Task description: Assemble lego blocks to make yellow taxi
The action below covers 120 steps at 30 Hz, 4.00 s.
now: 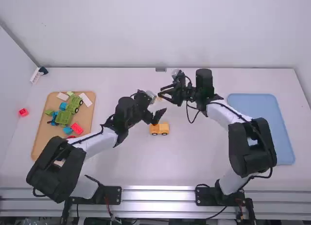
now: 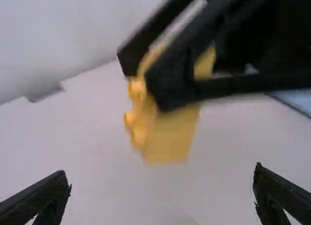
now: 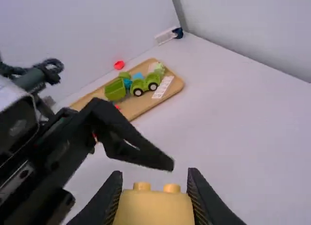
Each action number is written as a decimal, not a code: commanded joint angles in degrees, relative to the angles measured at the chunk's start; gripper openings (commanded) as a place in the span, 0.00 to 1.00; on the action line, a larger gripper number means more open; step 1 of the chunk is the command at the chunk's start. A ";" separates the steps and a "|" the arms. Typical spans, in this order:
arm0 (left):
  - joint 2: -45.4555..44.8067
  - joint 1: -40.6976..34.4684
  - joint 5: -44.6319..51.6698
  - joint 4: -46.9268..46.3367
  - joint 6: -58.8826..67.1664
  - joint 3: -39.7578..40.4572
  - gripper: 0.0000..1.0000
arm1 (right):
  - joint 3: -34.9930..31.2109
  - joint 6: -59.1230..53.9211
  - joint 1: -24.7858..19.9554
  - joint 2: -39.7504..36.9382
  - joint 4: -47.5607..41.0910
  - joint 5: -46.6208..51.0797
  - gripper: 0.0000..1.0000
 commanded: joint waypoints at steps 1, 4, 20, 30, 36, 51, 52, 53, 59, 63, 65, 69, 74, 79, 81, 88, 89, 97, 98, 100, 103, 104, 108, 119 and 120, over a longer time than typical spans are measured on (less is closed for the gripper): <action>-2.62 4.46 22.05 -3.58 5.09 4.92 0.99 | 5.33 -11.06 -1.73 -0.63 -4.70 -10.40 0.08; -2.12 7.98 38.12 -12.68 11.34 9.14 0.99 | 8.31 -24.46 -1.70 -0.63 -17.22 -14.14 0.08; 2.99 9.20 47.15 -17.81 15.69 12.48 0.80 | 9.70 -38.45 1.36 -0.63 -28.24 -15.39 0.04; 2.99 11.78 51.74 -17.18 17.64 12.50 0.58 | 9.70 -38.05 0.33 -0.63 -28.46 -15.85 0.04; 3.02 11.30 51.30 -16.74 17.79 12.50 0.52 | 9.70 -38.27 0.83 -0.63 -28.46 -15.82 0.04; 3.02 10.60 52.68 -14.25 15.26 12.50 0.24 | 9.70 -38.03 1.16 -0.63 -27.96 -15.87 0.04; 3.02 10.60 52.52 -14.56 15.26 12.50 0.22 | 9.70 -38.01 1.16 -0.63 -27.65 -15.82 0.04; 3.02 10.60 52.50 -14.64 15.26 12.50 0.22 | 9.70 -37.99 1.16 -0.63 -27.63 -15.82 0.04; 2.91 10.60 38.25 -20.87 12.24 12.98 0.18 | 9.70 -29.03 0.02 -0.70 -21.55 -9.55 0.99; 2.03 10.60 15.98 -35.60 9.46 16.39 0.16 | 9.68 -13.86 -2.47 -1.81 -17.97 15.45 0.99; 2.03 10.60 7.72 -42.45 5.33 18.80 0.16 | 9.64 -12.17 -2.73 -2.71 -19.76 23.74 0.99; 3.13 9.79 -9.53 -59.60 -4.22 24.26 0.10 | 9.46 -8.72 -2.08 -5.25 -24.74 41.20 0.99; 6.71 4.94 -23.67 -66.18 -16.74 24.04 0.10 | 8.00 -7.50 0.98 -8.11 -26.99 55.80 0.98; 10.38 2.12 -27.43 -69.96 -24.39 24.13 0.12 | 4.44 -3.41 3.52 -8.55 -20.57 58.36 0.99; 11.47 2.12 -27.34 -70.27 -25.86 24.11 0.11 | 2.67 -3.23 3.87 -8.83 -18.32 57.92 0.99; 15.23 2.45 -27.10 -67.30 -33.40 23.91 0.03 | -17.16 -4.11 4.70 -20.22 3.19 53.18 0.99; 15.26 2.45 -26.67 -66.75 -35.34 23.80 0.04 | -19.45 -3.65 4.42 -22.29 5.73 53.18 0.98; 15.26 2.71 -19.96 -64.67 -68.61 23.15 0.02 | -29.83 -2.29 1.60 -30.95 17.09 48.46 0.99; 15.26 2.73 -19.10 -64.98 -71.34 23.15 0.02 | -29.83 -1.66 1.33 -30.84 16.98 48.43 0.99; 15.26 2.71 -18.25 -65.83 -78.88 23.15 0.02 | -29.81 -0.35 0.81 -30.14 17.05 48.28 0.99; 15.56 2.71 -19.56 -65.72 -89.85 23.12 0.02 | -29.29 -0.28 -0.39 -27.74 17.31 42.75 0.99; 15.61 2.73 -20.04 -65.79 -91.91 23.12 0.02 | -29.14 -0.28 -0.68 -27.28 17.44 41.51 0.99; 16.06 2.69 -20.70 -65.05 -100.26 23.15 0.02 | -28.06 -0.22 -2.34 -25.38 17.42 37.13 0.99; 20.15 2.75 -14.78 -65.64 -115.10 23.17 0.02 | -25.66 -0.22 -3.48 -22.58 16.85 33.51 0.99; 20.15 2.71 -15.06 -65.55 -115.12 23.28 0.02 | -25.62 -0.22 -3.48 -22.58 16.79 33.73 0.99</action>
